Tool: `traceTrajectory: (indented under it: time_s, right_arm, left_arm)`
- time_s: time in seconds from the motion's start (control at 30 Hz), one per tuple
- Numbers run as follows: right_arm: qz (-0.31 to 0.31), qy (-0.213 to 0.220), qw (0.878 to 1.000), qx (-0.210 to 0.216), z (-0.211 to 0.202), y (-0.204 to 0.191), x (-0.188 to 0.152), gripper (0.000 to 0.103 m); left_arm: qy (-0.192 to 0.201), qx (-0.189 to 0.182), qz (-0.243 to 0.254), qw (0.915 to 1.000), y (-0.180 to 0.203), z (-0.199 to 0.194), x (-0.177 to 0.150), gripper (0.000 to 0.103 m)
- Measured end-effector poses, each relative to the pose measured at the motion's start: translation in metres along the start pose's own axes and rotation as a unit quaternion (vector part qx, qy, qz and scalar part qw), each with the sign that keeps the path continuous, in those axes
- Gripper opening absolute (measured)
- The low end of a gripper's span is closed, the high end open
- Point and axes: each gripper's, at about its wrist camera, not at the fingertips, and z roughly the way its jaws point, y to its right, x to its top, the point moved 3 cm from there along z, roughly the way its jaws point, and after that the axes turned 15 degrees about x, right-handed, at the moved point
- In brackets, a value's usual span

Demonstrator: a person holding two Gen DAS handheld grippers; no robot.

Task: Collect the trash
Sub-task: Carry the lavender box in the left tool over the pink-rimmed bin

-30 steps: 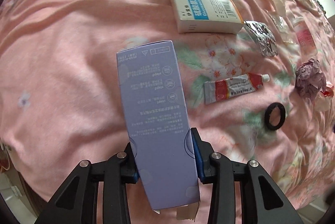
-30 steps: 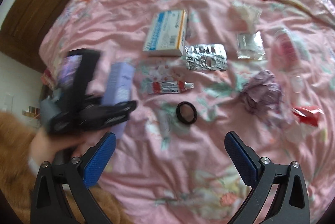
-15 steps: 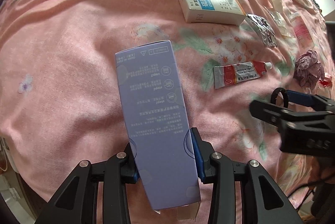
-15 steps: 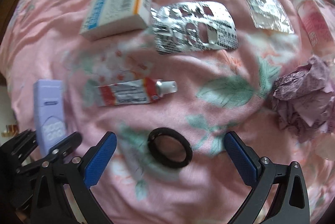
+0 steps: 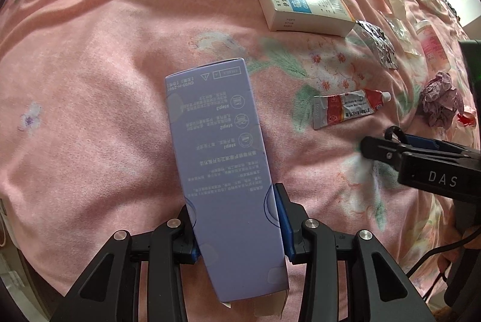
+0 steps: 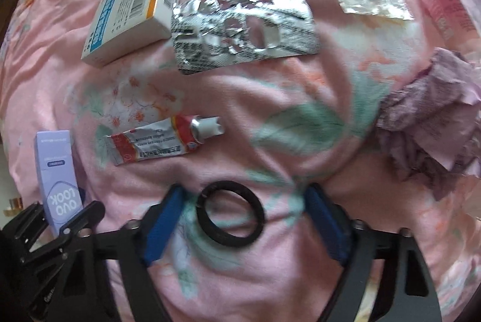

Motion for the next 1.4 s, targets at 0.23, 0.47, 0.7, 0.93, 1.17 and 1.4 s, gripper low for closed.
traceTrajectory:
  time_s: [0.23,0.47,0.7,0.93,1.17,1.4]
  right_arm:
    - [0.001,0.013,1.000,0.023,-0.015,0.006,-0.002,0.041]
    - [-0.026,0.012,1.000,0.012,-0.032,-0.003,0.004,0.016]
    - [-0.034,0.030,0.998,0.039,-0.067,-0.014,-0.004,0.013]
    - [-0.069,0.033,0.995,0.069,-0.082,-0.044,-0.025,0.013]
    - [-0.154,0.009,0.983,0.098,-0.081,-0.108,-0.058,0.013]
    - [-0.238,-0.030,0.962,0.133,-0.076,-0.175,-0.106,0.013]
  left_arm:
    - [0.004,0.001,-0.002,1.0000,0.000,-0.001,-0.002,0.041]
    - [0.001,-0.010,-0.013,0.9999,-0.007,0.000,-0.004,0.041]
    - [0.021,-0.049,-0.044,0.9976,-0.024,-0.008,-0.011,0.040]
    - [0.052,-0.065,-0.090,0.9924,-0.054,-0.031,-0.028,0.040]
    - [0.068,-0.048,-0.187,0.9789,-0.100,-0.053,-0.077,0.040]
    - [0.053,0.013,-0.280,0.9585,-0.164,-0.063,-0.157,0.040]
